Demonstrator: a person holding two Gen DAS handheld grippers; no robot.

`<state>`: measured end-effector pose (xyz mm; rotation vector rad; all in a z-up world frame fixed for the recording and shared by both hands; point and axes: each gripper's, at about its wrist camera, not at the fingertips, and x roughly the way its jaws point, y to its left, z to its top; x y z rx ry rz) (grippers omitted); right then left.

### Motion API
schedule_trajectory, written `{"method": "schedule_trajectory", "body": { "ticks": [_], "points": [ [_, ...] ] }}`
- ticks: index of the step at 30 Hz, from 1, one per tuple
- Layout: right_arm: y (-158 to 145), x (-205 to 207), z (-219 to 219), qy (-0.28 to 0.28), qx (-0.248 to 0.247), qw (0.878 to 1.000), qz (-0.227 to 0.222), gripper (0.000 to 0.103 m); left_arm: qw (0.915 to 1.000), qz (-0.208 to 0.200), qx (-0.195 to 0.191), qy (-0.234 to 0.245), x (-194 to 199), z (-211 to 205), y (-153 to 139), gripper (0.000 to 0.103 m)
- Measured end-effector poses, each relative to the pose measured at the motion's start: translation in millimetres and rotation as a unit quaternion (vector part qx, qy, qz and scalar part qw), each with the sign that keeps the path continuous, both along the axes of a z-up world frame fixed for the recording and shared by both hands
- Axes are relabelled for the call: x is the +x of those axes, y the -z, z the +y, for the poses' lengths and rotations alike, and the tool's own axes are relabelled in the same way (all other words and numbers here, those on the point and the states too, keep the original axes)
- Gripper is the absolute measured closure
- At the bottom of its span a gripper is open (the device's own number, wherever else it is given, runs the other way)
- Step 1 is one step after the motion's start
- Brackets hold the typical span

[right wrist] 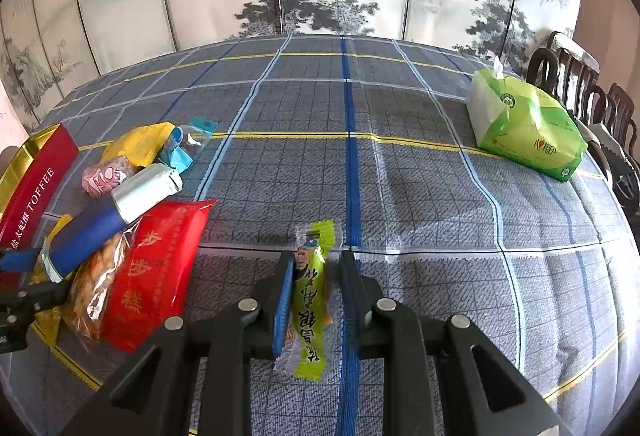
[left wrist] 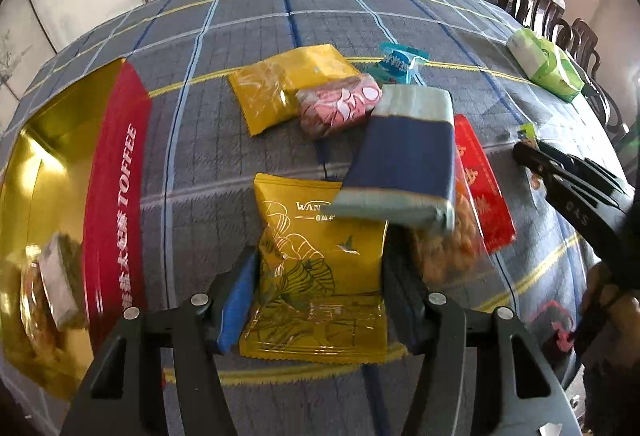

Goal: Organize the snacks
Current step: 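Carry the yellow packet into the gold tray and open the left gripper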

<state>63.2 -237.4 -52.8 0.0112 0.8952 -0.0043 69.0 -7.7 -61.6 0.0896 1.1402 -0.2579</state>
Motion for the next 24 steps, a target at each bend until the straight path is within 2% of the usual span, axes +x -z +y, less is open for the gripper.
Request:
{"method": "schedule_trajectory", "body": {
  "ticks": [24],
  "points": [
    [0.2, -0.4, 2.1, -0.001, -0.013, 1.000, -0.002, 0.080, 0.9988, -0.041, -0.025, -0.015, -40.3, 31.9, -51.8, 0.048]
  ]
}}
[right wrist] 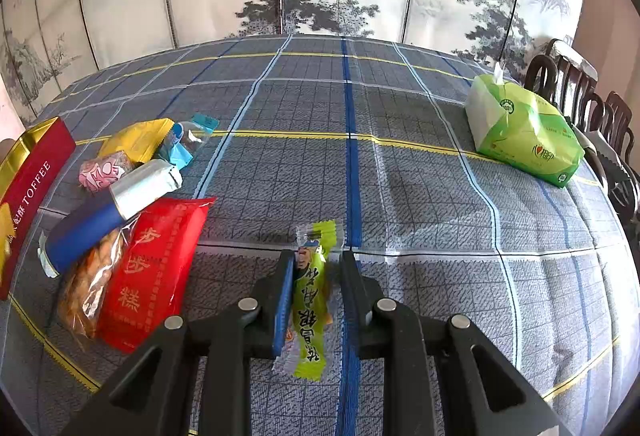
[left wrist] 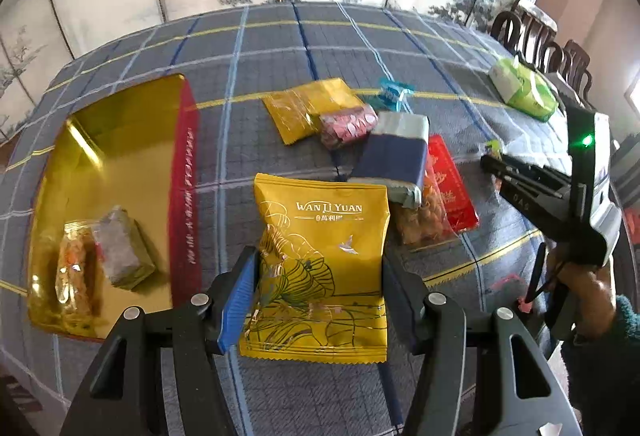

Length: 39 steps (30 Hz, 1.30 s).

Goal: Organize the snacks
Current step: 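Carry the yellow packet into the gold tray and open the left gripper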

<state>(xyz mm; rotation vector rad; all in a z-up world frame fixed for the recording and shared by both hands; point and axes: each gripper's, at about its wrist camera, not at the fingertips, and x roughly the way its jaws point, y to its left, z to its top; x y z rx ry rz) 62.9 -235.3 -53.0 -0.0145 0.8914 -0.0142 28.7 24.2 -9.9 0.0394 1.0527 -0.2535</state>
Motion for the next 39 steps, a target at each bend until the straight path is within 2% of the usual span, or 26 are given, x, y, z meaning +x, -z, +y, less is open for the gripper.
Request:
{"method": "schedule_trajectory", "body": {
  "ticks": [10, 15, 23, 39],
  "points": [
    [0.2, 0.2, 0.6, 0.000, 0.000, 1.000, 0.000, 0.080, 0.9980, -0.030, 0.007, -0.056, 5.5, 49.5, -21.4, 0.048],
    [0.1, 0.3, 0.4, 0.000, -0.001, 1.000, 0.000, 0.080, 0.9943, -0.032, 0.021, -0.100, 9.2, 86.3, -19.2, 0.048],
    [0.3, -0.1, 0.0, 0.000, -0.003, 1.000, 0.000, 0.080, 0.9872, -0.013, 0.031, -0.156, 13.5, 139.5, -3.0, 0.048],
    [0.4, -0.5, -3.9, 0.001, -0.007, 1.000, 0.000, 0.079, 0.9815, 0.000, 0.061, -0.181, 18.0, 174.8, 21.7, 0.048]
  ]
}}
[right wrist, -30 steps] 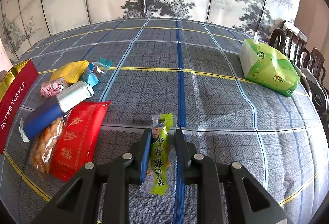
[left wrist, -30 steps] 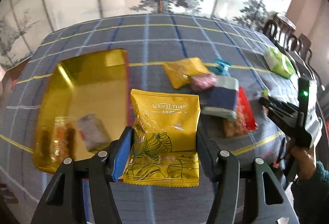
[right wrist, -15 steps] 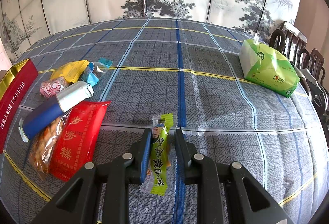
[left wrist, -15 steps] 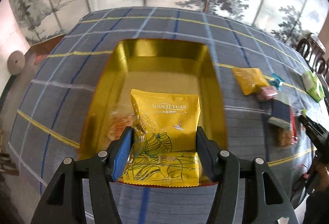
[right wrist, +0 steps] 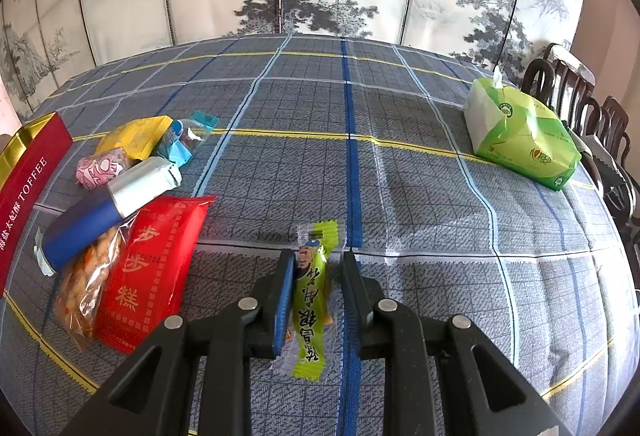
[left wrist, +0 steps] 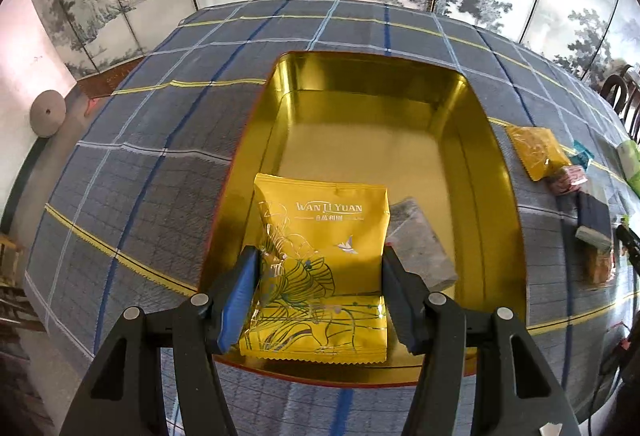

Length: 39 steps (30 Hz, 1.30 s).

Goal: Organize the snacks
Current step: 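Carry the yellow packet into the gold tray and open the left gripper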

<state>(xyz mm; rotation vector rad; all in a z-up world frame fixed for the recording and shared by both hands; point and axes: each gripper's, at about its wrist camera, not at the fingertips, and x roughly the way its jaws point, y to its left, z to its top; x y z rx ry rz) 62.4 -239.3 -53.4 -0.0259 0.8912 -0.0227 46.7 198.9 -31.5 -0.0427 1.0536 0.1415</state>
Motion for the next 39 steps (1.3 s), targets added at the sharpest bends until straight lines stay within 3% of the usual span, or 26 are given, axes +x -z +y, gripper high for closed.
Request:
{"method": "schedule_trajectory", "body": {
  "ticks": [25, 39],
  "points": [
    [-2.5, 13.0, 6.9, 0.003, -0.026, 0.999, 0.019, 0.081, 1.0000, 0.007, -0.002, 0.006, -2.5, 7.6, 6.5, 0.045],
    [-3.8, 11.8, 16.5, 0.015, -0.040, 0.999, 0.029, 0.081, 0.9997, -0.012, 0.004, 0.019, -12.0, 5.9, -5.7, 0.034]
  ]
}}
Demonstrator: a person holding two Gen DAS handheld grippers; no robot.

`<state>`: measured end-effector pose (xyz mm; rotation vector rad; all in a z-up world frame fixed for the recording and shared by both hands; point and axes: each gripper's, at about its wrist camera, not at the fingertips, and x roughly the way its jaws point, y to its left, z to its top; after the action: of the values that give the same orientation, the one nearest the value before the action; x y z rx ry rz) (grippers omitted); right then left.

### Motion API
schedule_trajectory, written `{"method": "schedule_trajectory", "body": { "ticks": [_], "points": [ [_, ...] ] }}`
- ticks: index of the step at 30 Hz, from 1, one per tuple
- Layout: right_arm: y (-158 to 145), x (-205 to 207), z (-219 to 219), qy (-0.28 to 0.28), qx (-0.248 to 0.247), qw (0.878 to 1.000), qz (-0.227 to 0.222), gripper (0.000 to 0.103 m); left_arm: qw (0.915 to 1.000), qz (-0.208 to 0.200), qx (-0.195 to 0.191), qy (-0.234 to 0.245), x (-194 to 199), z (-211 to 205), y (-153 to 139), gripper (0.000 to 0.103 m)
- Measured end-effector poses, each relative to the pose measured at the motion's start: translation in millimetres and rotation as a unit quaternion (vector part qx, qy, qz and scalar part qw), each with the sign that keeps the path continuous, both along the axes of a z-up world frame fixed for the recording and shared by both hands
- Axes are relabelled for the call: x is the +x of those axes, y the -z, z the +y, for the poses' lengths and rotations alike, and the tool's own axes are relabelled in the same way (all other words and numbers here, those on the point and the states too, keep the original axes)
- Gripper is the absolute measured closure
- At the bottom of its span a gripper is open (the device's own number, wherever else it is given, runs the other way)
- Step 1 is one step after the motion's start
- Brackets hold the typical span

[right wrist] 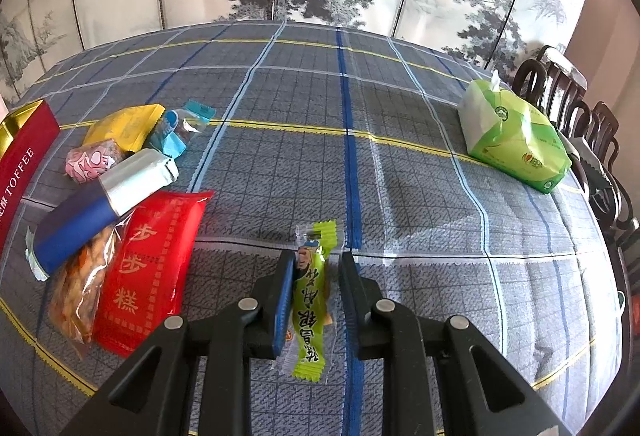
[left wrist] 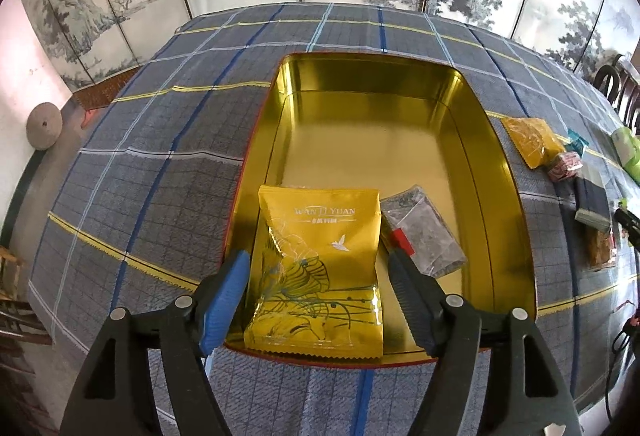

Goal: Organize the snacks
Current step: 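Carry the yellow packet into the gold tray and open the left gripper, then lower the green stick snack into the gold tray and open the right gripper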

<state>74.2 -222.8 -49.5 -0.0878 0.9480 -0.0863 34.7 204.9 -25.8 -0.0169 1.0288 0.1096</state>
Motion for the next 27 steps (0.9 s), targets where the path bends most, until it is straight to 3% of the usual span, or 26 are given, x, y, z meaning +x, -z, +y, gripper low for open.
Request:
{"method": "schedule_trajectory", "body": {
  "ticks": [8, 16, 27],
  "points": [
    [-3.4, -3.2, 3.8, 0.011, 0.004, 1.000, 0.001, 0.082, 0.9997, -0.025, 0.002, 0.000, -10.7, 0.1, -13.5, 0.027],
    [-38.4, -7.1, 14.0, 0.011, 0.010, 0.999, -0.031, 0.082, 0.9988, -0.047, 0.001, -0.012, -19.0, 4.4, -25.3, 0.025],
    [-91.2, -17.9, 96.7, -0.088, 0.067, 0.991, -0.069, 0.082, 0.9958, -0.075, 0.002, -0.052, -34.2, 23.7, -39.2, 0.024]
  ]
}}
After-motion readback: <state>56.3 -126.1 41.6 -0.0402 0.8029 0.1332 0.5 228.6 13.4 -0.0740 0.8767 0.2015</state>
